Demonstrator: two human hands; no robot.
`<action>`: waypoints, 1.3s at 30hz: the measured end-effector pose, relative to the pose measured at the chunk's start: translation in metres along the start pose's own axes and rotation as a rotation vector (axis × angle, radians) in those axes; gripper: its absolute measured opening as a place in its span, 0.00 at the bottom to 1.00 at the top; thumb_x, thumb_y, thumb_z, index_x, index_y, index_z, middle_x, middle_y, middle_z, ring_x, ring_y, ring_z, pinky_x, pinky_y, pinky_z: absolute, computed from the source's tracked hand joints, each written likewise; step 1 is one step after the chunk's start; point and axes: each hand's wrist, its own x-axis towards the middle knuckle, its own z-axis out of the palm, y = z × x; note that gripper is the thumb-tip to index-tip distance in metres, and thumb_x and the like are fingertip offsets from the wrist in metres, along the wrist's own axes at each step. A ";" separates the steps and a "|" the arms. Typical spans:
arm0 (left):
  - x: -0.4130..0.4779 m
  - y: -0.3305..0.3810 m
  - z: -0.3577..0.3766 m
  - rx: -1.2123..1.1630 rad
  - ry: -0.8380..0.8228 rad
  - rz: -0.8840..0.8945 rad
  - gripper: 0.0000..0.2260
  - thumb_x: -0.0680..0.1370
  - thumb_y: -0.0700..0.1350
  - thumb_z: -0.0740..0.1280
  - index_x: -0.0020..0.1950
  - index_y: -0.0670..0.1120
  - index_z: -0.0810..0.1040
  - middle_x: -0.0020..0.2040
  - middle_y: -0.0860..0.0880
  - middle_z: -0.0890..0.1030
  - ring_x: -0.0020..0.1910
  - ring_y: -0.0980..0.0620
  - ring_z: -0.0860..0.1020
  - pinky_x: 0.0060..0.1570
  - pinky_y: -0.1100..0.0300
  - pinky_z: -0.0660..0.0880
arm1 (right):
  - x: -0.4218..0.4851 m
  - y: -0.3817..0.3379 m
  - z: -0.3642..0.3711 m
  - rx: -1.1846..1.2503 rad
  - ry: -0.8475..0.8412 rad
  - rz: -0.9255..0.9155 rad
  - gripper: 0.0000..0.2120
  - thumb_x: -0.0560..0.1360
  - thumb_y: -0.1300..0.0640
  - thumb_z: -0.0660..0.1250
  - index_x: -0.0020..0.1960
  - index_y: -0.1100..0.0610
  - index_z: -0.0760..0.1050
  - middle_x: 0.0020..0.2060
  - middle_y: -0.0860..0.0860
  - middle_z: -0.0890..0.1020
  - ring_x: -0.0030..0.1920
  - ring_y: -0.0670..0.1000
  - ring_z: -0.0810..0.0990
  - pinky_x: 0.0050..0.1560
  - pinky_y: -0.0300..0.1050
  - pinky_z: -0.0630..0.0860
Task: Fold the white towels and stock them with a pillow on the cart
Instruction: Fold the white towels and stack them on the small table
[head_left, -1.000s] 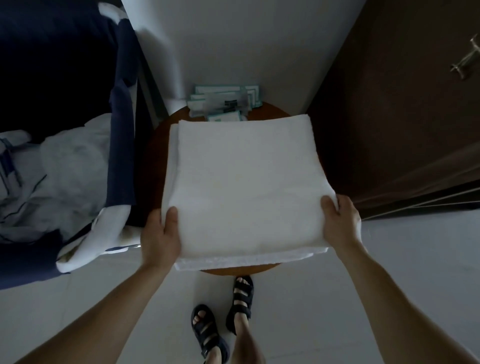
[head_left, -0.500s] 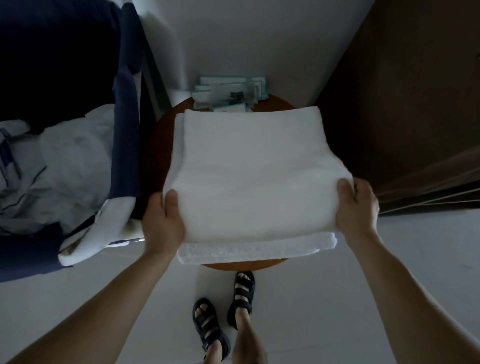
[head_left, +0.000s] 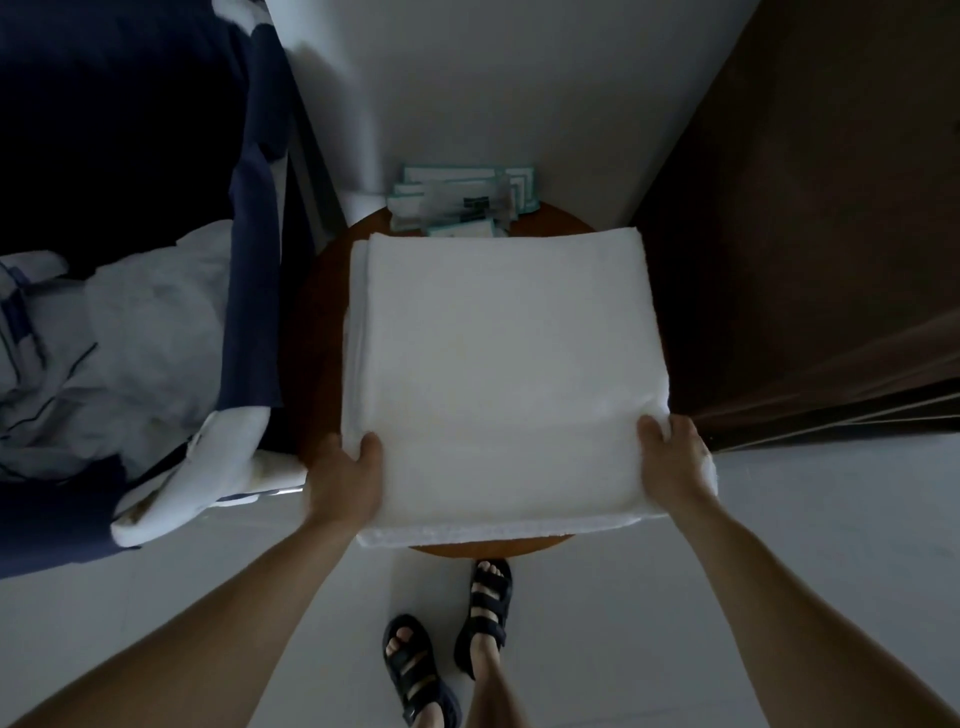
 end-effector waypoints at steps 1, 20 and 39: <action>0.003 0.003 -0.002 -0.032 -0.020 -0.036 0.20 0.79 0.58 0.63 0.62 0.43 0.74 0.59 0.41 0.79 0.55 0.38 0.77 0.56 0.49 0.74 | 0.005 -0.004 -0.003 0.010 -0.043 0.023 0.23 0.79 0.42 0.62 0.65 0.58 0.71 0.55 0.59 0.80 0.47 0.58 0.73 0.48 0.49 0.68; 0.066 0.100 -0.007 -0.394 0.104 0.251 0.11 0.83 0.56 0.60 0.63 0.53 0.71 0.52 0.58 0.77 0.49 0.59 0.76 0.47 0.62 0.71 | 0.081 -0.089 -0.016 0.362 0.062 -0.339 0.11 0.79 0.44 0.63 0.55 0.50 0.71 0.47 0.46 0.79 0.45 0.44 0.78 0.46 0.39 0.74; 0.010 0.056 0.044 0.676 -0.090 0.862 0.33 0.80 0.66 0.43 0.82 0.52 0.43 0.82 0.48 0.40 0.79 0.49 0.34 0.76 0.46 0.37 | -0.006 -0.067 0.021 -0.607 -0.046 -0.637 0.35 0.79 0.34 0.41 0.81 0.47 0.40 0.81 0.50 0.41 0.80 0.54 0.37 0.79 0.58 0.40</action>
